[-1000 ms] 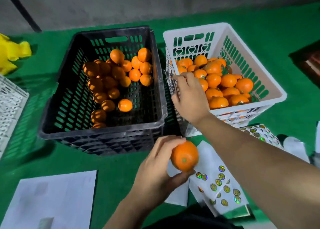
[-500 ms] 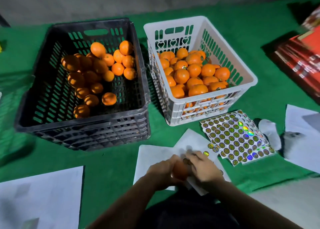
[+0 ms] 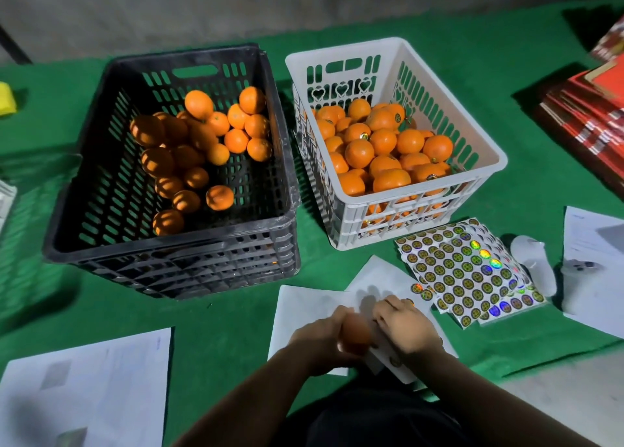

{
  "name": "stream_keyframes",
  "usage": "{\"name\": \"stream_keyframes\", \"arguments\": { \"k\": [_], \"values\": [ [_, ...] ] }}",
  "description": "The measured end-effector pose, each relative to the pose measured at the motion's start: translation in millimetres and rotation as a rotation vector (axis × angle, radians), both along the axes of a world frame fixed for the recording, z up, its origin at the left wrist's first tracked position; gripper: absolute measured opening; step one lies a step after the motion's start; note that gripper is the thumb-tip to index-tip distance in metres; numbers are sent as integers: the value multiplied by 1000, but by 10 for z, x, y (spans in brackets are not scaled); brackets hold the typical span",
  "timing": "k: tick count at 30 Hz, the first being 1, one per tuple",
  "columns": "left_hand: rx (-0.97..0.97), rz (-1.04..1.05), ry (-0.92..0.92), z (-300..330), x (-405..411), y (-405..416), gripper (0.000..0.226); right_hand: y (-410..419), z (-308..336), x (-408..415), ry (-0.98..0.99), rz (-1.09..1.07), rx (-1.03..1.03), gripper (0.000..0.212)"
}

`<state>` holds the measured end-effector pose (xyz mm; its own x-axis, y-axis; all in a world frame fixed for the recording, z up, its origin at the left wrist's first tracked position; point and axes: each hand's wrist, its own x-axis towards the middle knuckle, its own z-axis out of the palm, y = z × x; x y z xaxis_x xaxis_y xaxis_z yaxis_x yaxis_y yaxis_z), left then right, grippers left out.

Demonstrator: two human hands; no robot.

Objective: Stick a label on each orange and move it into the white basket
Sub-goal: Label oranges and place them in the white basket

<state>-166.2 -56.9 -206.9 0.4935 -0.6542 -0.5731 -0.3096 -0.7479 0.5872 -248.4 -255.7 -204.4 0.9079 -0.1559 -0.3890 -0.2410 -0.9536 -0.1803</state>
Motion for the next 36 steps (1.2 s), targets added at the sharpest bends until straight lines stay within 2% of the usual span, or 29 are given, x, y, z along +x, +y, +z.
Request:
{"name": "stream_keyframes", "arguments": {
  "k": [3,6,9,13,18,21,26,29,32,36],
  "values": [
    [-16,4,21,4,3,8,88,-101,15,-8,-125,-268,282,4],
    [-69,2,40,6,19,13,80,-168,91,-43,-289,-550,578,8],
    [-191,73,74,24,24,49,76,-157,201,-7,-345,-809,853,6],
    [-410,256,174,107,-12,124,69,-27,401,35,-369,-935,1150,3],
    [-446,295,160,274,-33,171,70,254,719,40,-389,-931,1483,7],
    [-485,294,183,412,-54,188,71,377,925,18,-435,-810,1416,19],
    [-606,297,204,702,-93,207,70,467,1187,-25,-452,-708,1276,9],
    [-757,420,355,878,-120,163,70,480,1308,-8,-490,-681,1334,13],
    [-854,477,401,1024,-122,159,70,523,1392,7,-552,-697,1423,19],
    [-937,577,471,1151,-137,155,67,599,1491,12,-603,-573,1343,18]
  ]
}}
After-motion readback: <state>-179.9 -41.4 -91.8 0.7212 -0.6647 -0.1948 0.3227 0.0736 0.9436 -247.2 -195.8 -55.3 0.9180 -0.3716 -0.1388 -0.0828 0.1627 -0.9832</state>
